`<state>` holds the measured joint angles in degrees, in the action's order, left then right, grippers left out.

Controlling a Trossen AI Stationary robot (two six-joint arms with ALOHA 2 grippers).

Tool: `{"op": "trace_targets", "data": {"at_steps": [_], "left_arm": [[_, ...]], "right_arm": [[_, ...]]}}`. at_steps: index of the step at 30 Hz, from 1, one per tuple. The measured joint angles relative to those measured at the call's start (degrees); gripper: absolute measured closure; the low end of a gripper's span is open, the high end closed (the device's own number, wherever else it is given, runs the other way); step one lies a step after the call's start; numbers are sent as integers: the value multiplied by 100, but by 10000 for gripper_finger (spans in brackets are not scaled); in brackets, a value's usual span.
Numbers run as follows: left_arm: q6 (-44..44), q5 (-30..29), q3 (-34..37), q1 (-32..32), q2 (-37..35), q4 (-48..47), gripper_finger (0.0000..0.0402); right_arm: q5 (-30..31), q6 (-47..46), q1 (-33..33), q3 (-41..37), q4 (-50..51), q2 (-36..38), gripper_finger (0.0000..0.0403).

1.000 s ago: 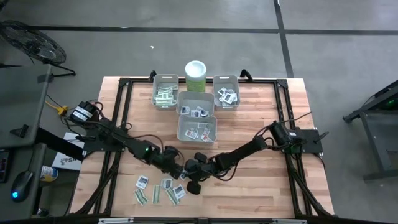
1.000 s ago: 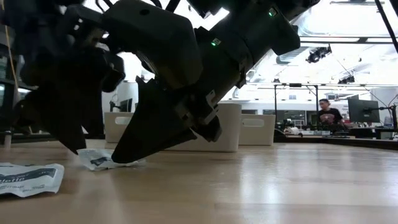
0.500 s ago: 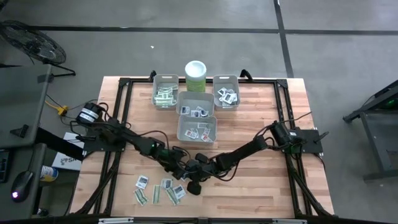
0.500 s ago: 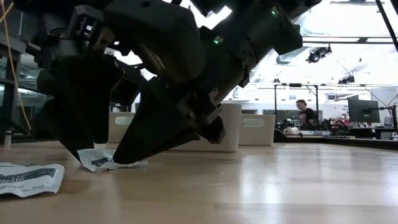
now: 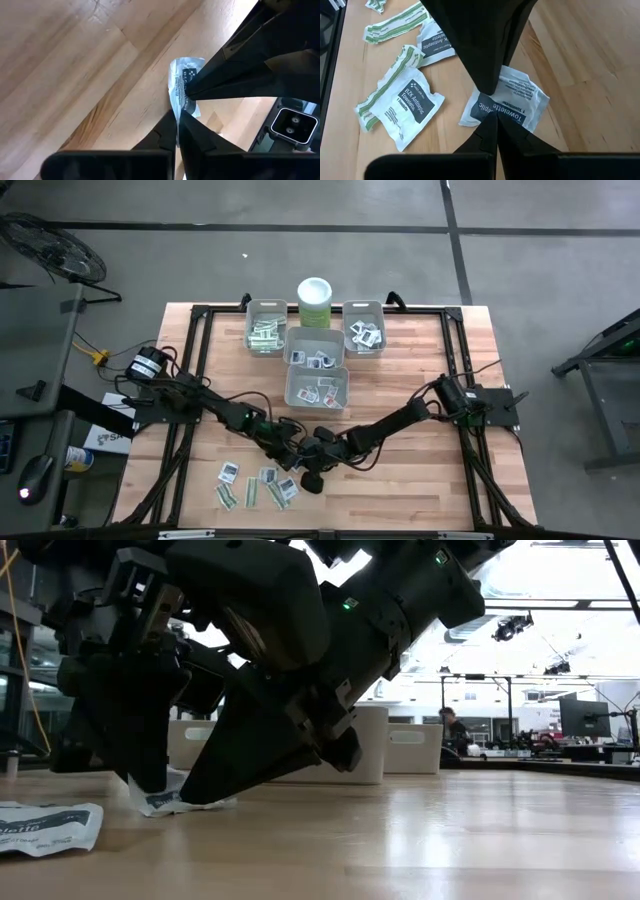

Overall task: Pick & Place First Aid Supplies
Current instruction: Put the towelette pack into the right bin

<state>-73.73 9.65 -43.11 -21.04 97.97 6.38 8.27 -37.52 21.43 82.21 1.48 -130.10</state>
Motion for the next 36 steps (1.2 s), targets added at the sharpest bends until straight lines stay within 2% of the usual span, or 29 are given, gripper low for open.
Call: {"op": "trace_targets", "data": {"at_steps": [5, 8, 17, 21, 24, 28, 32, 36], "left_arm": [[20, -51, -8, 0, -4, -14, 397], [7, -162, -16, 7, -15, -12, 397], [24, -327, -15, 9, -22, -30, 400], [167, -428, -9, 7, -22, 250, 400], [476, -479, -9, 9, -22, 865, 400], [973, -862, -11, 9, -33, 1666, 401], [2096, -1411, -11, 4, -158, 2585, 401], [3271, -2263, -11, 4, -358, 3245, 401]], "right_arm": [[-21, 26, -5, -6, 112, 200, 402], [-61, 125, -4, -29, 511, 472, 402], [89, 154, 20, -22, 2820, 1747, 402], [414, -52, 109, -15, 3963, 2413, 402], [765, -231, 207, -16, 4712, 2859, 402], [1214, -482, 284, -15, 5194, 3420, 402], [1434, -673, 304, -11, 5232, 3850, 402], [1546, -706, 300, -9, 5093, 4166, 402]]}}
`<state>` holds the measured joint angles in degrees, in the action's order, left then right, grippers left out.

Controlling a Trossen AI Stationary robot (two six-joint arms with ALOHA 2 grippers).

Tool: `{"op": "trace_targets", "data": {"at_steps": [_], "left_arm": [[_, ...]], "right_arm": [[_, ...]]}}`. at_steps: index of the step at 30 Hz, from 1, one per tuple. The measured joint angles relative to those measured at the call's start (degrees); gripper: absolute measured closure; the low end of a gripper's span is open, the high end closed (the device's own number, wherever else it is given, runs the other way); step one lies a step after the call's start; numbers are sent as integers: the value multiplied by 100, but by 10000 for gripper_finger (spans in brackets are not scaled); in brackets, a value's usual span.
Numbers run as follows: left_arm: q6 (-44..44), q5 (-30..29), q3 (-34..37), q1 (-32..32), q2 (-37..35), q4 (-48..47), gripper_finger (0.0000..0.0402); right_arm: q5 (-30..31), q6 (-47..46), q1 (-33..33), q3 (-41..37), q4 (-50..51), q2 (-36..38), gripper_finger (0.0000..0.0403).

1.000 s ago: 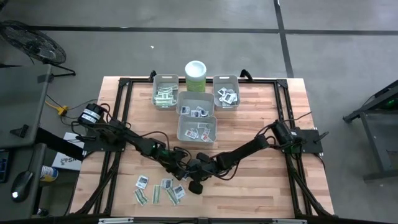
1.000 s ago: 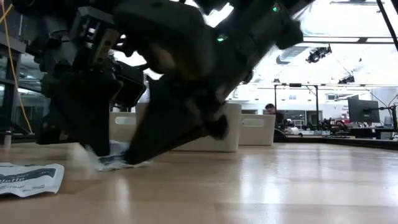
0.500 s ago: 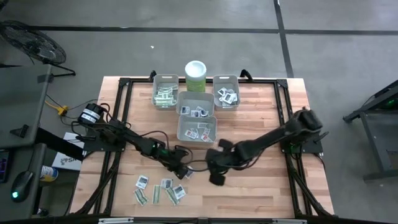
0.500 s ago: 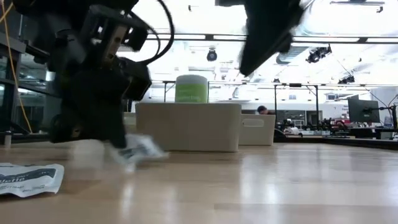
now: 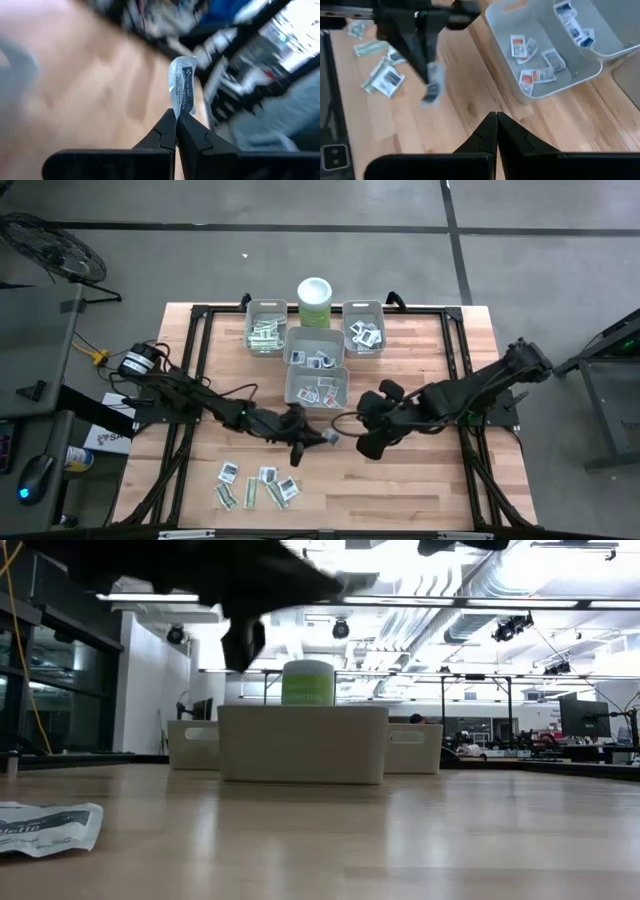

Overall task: Pick & Place First Aid Supplies
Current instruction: Put the towelette pack into the right bin

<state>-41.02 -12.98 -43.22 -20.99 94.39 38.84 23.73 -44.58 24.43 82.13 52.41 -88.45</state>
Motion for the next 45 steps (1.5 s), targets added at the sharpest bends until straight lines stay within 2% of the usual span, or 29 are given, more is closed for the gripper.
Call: {"op": "trace_targets", "data": {"at_steps": [6, 12, 16, 24, 28, 34, 38, 45], "left_arm": [[1138, -1218, -4, 0, -390, 183, 401], [1798, -1697, -2, 0, -595, 323, 401], [2232, -1932, -4, 0, -659, 692, 401], [2450, -2164, -4, 0, -664, 987, 401], [2455, -2195, -4, 0, -660, 1110, 401], [2578, -2198, -4, 0, -660, 1175, 401], [2580, -2199, -4, 0, -660, 1326, 401], [2683, -2086, -4, 0, -660, 1519, 401]], "right_arm": [[39, 34, -1, 2, -306, 315, 401], [249, 595, -4, 4, -1218, 331, 383], [285, 758, -99, 4, -1527, 315, 339], [190, 747, -393, -61, -1758, 317, 217], [-94, 843, -529, -96, -1909, 285, 188], [-181, 1189, -719, -96, -2290, 253, 190], [-461, 1270, -889, -96, -2323, 254, 200], [-576, 1377, -1023, -96, -2393, 254, 243]]}}
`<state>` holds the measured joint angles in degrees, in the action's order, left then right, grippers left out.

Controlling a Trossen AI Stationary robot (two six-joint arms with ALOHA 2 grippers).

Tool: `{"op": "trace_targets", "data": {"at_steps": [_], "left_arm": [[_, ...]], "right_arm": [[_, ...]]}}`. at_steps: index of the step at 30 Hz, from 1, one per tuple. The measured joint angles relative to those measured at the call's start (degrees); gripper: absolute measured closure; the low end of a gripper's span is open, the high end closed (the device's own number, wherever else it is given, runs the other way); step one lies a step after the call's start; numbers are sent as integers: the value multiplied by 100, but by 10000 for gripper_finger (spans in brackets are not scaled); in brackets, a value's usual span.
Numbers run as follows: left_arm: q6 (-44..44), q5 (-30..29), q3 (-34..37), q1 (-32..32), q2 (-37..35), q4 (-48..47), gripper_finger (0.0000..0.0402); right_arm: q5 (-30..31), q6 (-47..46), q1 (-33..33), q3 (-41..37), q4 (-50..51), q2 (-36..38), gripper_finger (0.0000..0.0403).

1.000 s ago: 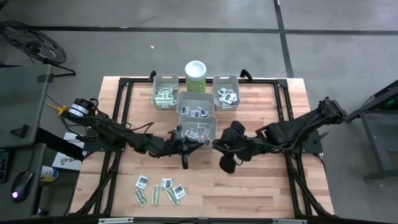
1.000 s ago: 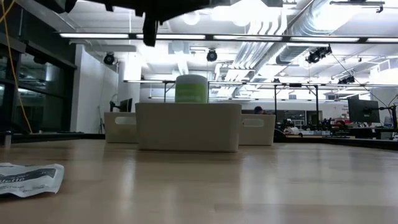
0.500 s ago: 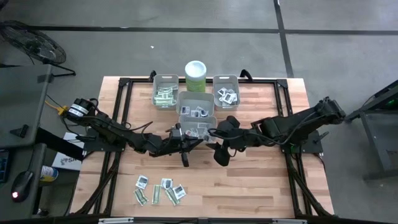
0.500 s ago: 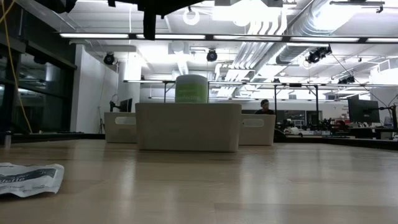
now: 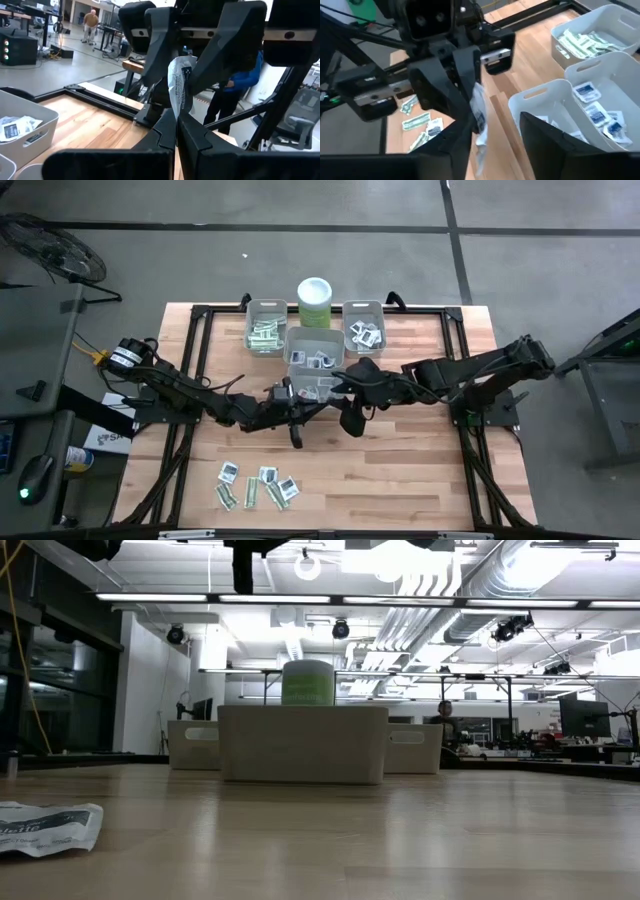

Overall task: Pick & Place First Aid Supplies
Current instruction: Put the towelette pack into the right bin

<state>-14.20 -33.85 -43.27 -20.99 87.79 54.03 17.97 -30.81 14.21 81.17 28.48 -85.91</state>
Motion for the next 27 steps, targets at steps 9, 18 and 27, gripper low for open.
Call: {"op": "trace_targets", "data": {"at_steps": [9, 18, 27], "left_arm": [[-105, -1, 0, 0, 0, -6, 401], [-265, -7, 0, 0, 2, -16, 400], [-265, -169, 0, 0, 2, -195, 300]], "right_arm": [[-136, 121, 1, 0, 3, 0, 362], [-188, 226, 1, 0, -3, 0, 399], [-190, 296, -100, 0, 300, 2, 401]]}}
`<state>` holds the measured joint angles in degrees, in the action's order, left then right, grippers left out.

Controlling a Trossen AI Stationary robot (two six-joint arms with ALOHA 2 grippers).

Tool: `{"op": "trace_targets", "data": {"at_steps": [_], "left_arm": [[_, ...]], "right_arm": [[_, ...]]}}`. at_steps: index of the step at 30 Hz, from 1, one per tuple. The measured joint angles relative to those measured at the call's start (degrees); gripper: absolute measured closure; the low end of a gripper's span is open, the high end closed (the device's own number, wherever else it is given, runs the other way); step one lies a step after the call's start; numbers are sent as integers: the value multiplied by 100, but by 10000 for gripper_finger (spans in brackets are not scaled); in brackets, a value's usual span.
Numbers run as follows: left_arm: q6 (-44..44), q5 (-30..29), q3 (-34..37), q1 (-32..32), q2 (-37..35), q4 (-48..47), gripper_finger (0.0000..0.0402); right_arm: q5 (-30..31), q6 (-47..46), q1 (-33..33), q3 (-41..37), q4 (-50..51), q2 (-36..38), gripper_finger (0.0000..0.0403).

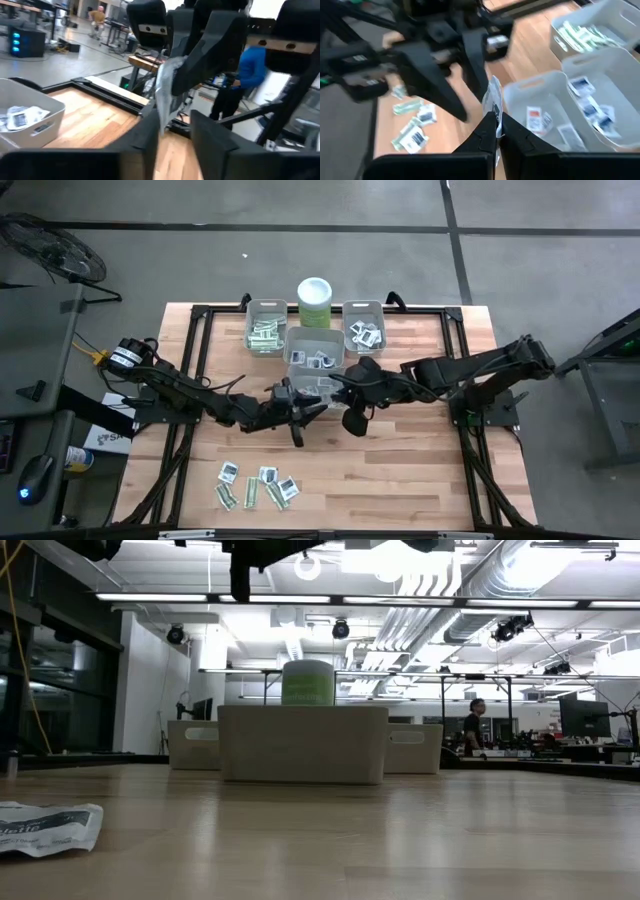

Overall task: Pick & Place First Aid Supplies
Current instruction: Put the towelette pack into the right bin

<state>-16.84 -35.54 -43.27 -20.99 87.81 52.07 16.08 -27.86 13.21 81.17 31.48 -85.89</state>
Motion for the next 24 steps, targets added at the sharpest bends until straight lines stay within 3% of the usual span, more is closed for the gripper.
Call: {"op": "trace_targets", "data": {"at_steps": [4, 8, 17, 24], "left_arm": [[5, -283, 0, -2, -16, -90, 232], [4, -655, 0, -2, -226, -534, 190], [-142, -965, -2, -2, -1091, -1621, 179], [-1272, -837, -2, -4, -1467, -2839, 179]], "right_arm": [[-12, -6, -166, 0, 486, 85, 402], [-9, 4, -390, 0, 1118, 231, 402], [-15, 947, -1569, -1, 2565, 380, 402], [-879, 2102, -3104, -595, 2129, 361, 403]]}}
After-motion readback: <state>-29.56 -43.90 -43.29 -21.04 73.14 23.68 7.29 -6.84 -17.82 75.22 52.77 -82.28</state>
